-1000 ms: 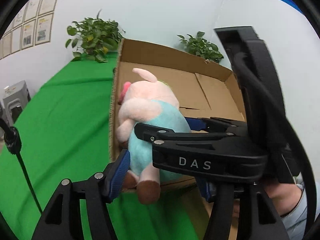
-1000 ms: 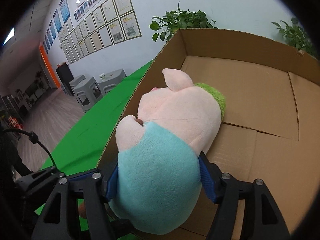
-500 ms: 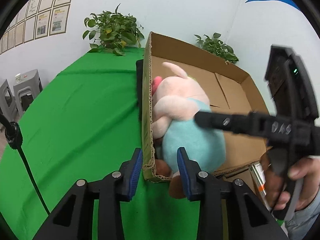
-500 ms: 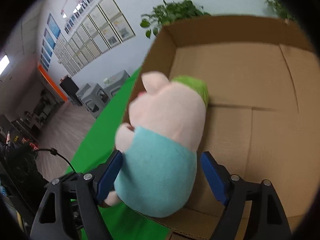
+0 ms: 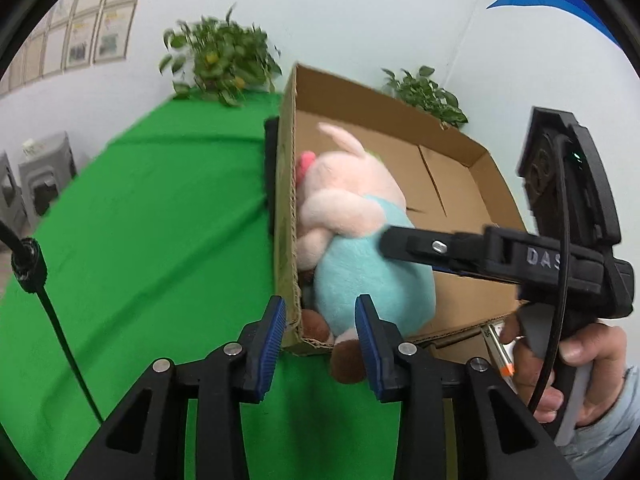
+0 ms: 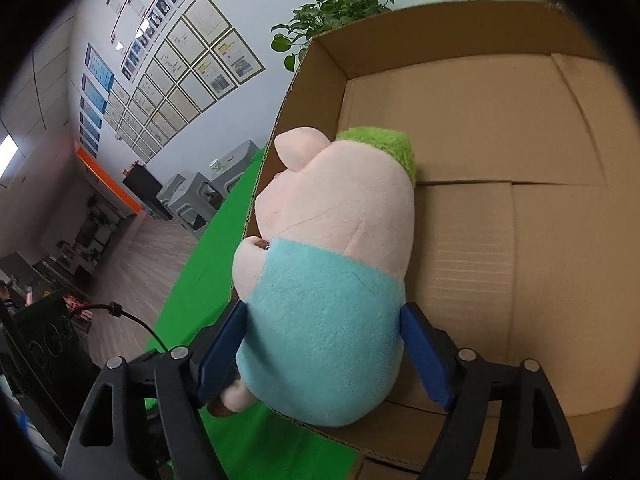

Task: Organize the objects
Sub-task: 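Carry the plush pig into the large cardboard box and lower it, then open the right gripper to release the pig and withdraw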

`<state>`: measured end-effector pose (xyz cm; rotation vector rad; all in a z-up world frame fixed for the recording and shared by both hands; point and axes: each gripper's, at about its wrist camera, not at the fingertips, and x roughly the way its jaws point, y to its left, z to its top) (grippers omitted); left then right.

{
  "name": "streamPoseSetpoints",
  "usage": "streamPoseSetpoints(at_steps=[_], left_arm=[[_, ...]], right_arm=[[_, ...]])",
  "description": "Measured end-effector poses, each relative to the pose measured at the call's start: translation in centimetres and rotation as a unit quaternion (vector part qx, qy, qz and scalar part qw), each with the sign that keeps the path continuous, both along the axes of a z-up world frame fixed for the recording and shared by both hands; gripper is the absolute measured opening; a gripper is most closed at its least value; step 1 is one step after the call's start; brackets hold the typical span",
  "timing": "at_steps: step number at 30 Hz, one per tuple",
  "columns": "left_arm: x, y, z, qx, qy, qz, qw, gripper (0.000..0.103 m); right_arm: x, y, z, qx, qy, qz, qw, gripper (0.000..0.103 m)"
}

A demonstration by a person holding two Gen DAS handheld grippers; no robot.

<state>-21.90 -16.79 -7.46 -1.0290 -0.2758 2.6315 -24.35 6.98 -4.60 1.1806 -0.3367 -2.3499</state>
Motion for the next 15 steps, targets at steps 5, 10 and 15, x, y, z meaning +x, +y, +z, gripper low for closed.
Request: streamPoseSetpoints(at_steps=[5,10,15], left_arm=[[3.6,0.3,2.9,-0.034,0.069,0.044,0.9961,0.078],[7.2,2.8,4.6,-0.070,0.108,0.053,0.9903,0.097],[10.5,5.5,5.7,-0.078,0.116,0.060,0.9884,0.098]], right_arm=[[5.0,2.8,1.6,0.060,0.082,-0.045,0.994,0.102],[10.1,5.4,2.1,0.097,0.112,-0.078,0.986,0.102],[13.9,7.4,2.6,0.103,0.123,-0.119,0.980,0.102]])
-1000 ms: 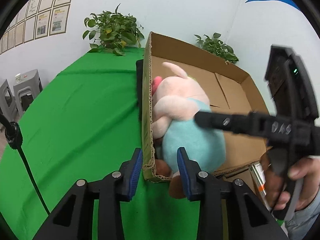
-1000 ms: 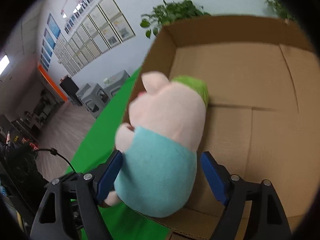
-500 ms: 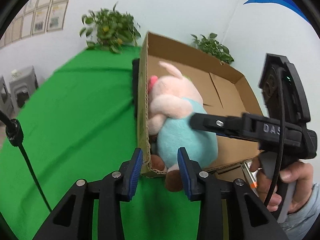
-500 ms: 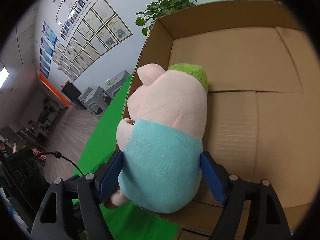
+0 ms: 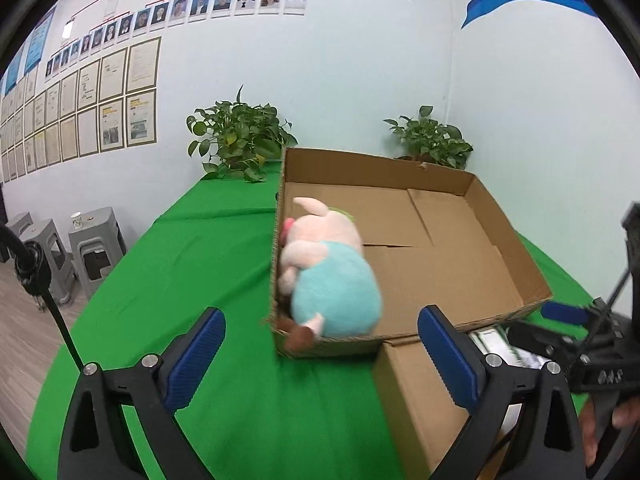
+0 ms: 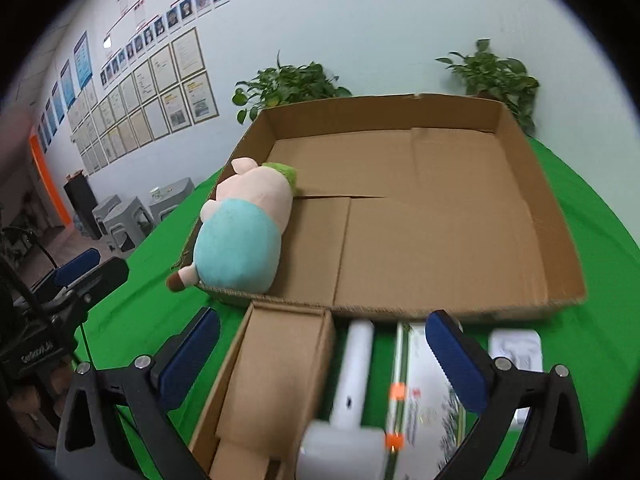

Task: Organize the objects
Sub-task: 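Open the right gripper to release the pig and withdraw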

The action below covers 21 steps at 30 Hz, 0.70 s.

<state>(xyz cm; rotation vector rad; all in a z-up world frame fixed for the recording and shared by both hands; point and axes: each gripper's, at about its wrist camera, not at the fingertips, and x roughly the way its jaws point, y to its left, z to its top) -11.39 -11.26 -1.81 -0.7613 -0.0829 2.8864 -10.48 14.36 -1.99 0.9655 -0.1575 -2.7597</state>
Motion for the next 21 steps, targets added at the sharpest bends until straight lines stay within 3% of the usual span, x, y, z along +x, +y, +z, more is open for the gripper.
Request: streamPoseSetpoints(at_steps=[6,9,11,13,14,16,17,19,21], left_arm=[[2.4,2.3,0.8,0.004,-0.005,0.002,1.0000,0.098],[3.4,2.7,1.0,0.015,-0.014,0.003,0.9998,0.096],[4.1,2.7,1.1,0.024,-0.012,-0.002,0.9996,0.091],[4.4,3.0,1.0,0.024,-0.019,-0.007,0.9995,0.067],[4.5,3.4,0.9,0.018,-0.025,-0.016,0.9994,0.059],[4.5,3.9,0.7,0.008,-0.032,-0.025,0.9991,0.021],[4.4,4.3,0.5,0.006,-0.038,-0.031,0.9988,0.014],[4.4,4.5,0.6,0.006,-0.038,-0.030,0.9988,0.012],[4.7,4.6,0.8,-0.005,-0.024,-0.018,0.9995,0.017]], right_arm=[[2.0,1.5,0.2,0.005,0.013,-0.022,1.000,0.102],[3.3,2.2,0.0,0.008,0.021,-0.025,0.999,0.094],[3.5,2.6,-0.2,0.016,0.021,-0.033,0.999,0.054],[3.5,2.8,-0.4,0.026,0.020,-0.039,0.999,0.030],[3.4,2.9,-0.5,0.030,0.020,-0.039,0.999,0.023],[3.5,3.1,-0.5,0.031,0.022,-0.038,0.999,0.023],[3.6,3.1,-0.5,0.032,0.024,-0.038,0.998,0.024],[3.7,3.3,-0.5,0.034,0.029,-0.039,0.998,0.025],[4.0,3.3,-0.5,0.031,0.035,-0.036,0.998,0.044]])
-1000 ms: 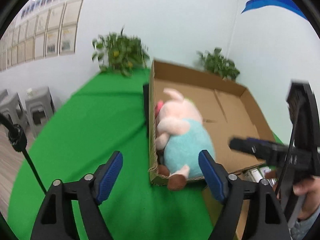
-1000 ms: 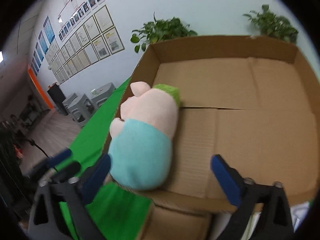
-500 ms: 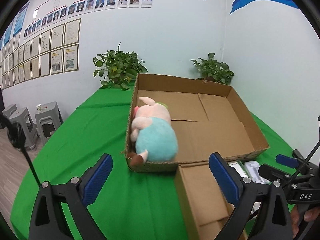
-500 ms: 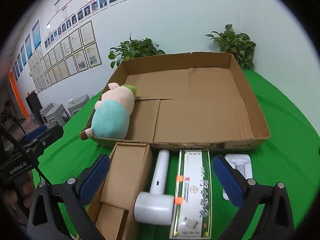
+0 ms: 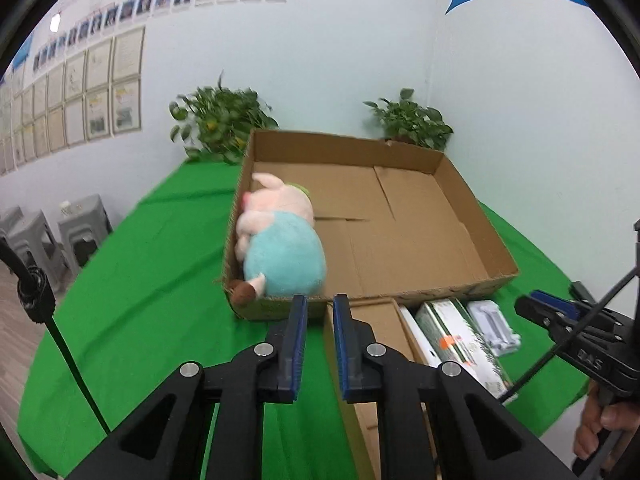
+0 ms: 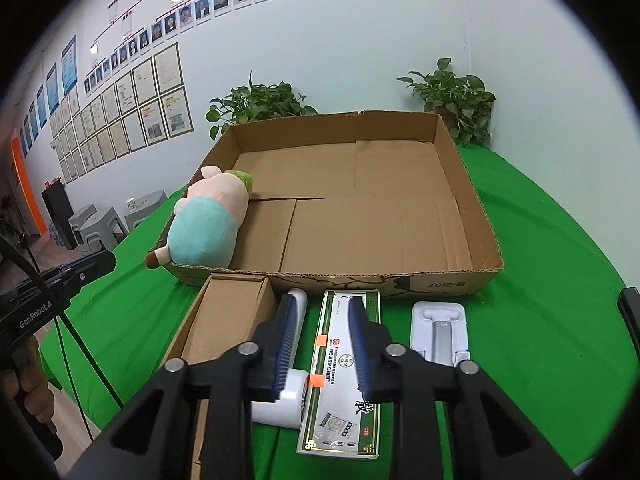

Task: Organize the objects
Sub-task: 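Open the right gripper to release the pig and withdraw, then move the left gripper to the long cardboard tray box and grasp its wall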

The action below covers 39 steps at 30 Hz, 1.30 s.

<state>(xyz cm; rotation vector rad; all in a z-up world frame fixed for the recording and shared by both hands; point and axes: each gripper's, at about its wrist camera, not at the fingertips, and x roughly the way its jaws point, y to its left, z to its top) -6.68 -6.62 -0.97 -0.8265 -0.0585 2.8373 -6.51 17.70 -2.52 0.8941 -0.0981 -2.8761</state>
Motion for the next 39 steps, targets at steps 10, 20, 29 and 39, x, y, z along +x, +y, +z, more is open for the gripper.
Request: streamPoseSetpoints(at_steps=[10,20,29,39], left_arm=[[0.5,-0.4,0.1,0.010,-0.008,0.013,0.9998,0.078],[0.6,-0.6,-0.8,0.023,-0.024,0.012,0.9994,0.080],[1.0,-0.7,-1.1,0.037,-0.039,-0.026,0.9982,0.081],[4.7,-1.1,0.8,0.031,-0.030,-0.074,0.9963,0.081]], right_arm=[[-0.2,-0.5,-0.7,-0.012,-0.006,0.026,1.000,0.089],[0.4,-0.4,-0.8,-0.006,-0.006,0.010,1.000,0.103],[4.0,0.0,-2.3,-0.018,-0.019,0.063,0.998,0.103],[13.1,-2.3,0.7,-0.093,-0.044,0.301,0.948,0.103]])
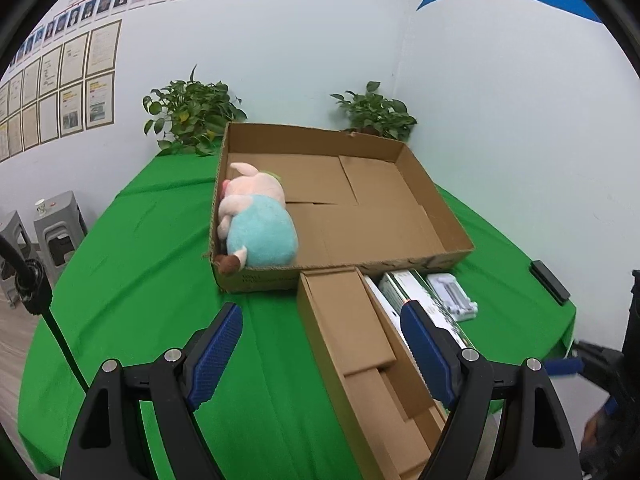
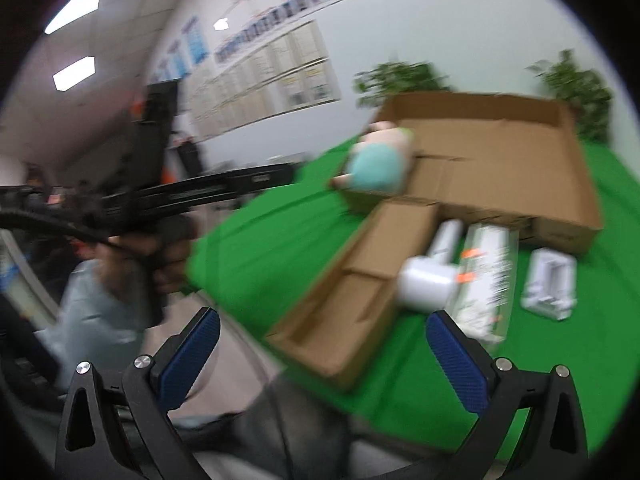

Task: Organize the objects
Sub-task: 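Move the left gripper to the long cardboard tray box and grasp its wall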

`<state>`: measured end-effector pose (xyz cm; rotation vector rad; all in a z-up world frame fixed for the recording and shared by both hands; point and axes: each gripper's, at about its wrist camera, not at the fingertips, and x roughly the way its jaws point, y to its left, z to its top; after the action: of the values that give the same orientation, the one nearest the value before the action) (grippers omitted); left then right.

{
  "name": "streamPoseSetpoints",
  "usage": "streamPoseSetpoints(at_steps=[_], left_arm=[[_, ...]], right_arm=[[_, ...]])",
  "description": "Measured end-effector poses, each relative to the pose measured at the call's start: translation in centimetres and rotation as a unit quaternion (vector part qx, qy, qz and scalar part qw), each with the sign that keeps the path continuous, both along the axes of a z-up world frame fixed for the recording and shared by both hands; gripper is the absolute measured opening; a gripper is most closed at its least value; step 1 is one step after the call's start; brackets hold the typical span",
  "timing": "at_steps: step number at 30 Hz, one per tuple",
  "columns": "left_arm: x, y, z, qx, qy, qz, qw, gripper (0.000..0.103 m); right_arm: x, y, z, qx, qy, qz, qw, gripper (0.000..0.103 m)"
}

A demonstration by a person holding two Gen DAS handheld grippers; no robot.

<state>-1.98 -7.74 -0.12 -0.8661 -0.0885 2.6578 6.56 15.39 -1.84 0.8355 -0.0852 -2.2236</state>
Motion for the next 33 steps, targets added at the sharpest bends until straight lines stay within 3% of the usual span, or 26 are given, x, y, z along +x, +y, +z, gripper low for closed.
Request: streamPoseSetpoints(at_steps=[2,4,8,12,17,21,23,27,33], left_arm=[[0.4,0.4,-0.5,-0.001,-0.008,-0.007,0.9999,0.081],[0.5,0.8,-1.1,0.001,-0.018,-0.013,0.9998,0.081],[-0.6,1.6,-4.1,0.013,-0.066,-0.019,0.9975,0.081],[-1.8,1.9,-6.9,0.007,-0.102,-0.012,0.9947,0.080],[-2.2,2.5,-8.9,0.007,-0.124,-0.021,0.9920,0.078],[-2.4,3.1,-10.0,0.006,-0.138,-0.023,0.9902,0.068],[-2.7,3.1,-10.5,0.005,-0.147,-0.017,0.9890,0.058],[-2.9,3.0,-11.2,0.005,-0.158,-0.009,0.9873,0.039],[-2.7,3.6,-11.3,0.013,-0.162,-0.027,0.9863,0.018]], right_arm=[[0.8,-1.1,0.2,0.006,0.012,0.022,1.000,0.103],[0.6,-1.8,-0.3,0.031,0.023,0.003,0.999,0.103],[-2.6,-1.9,-2.4,0.102,0.023,-0.123,0.987,0.103],[-6.0,-0.9,-4.6,0.123,-0.029,-0.205,0.971,0.103],[-7.5,-1.2,-5.9,0.121,-0.051,-0.220,0.967,0.102],[-7.9,-1.7,-6.0,0.130,-0.048,-0.231,0.963,0.096],[-8.3,-2.2,-6.3,0.145,-0.049,-0.234,0.960,0.073],[-9.1,-2.7,-7.2,0.148,-0.074,-0.225,0.960,0.061],[-9.8,-3.2,-7.9,0.129,-0.108,-0.213,0.962,0.041]])
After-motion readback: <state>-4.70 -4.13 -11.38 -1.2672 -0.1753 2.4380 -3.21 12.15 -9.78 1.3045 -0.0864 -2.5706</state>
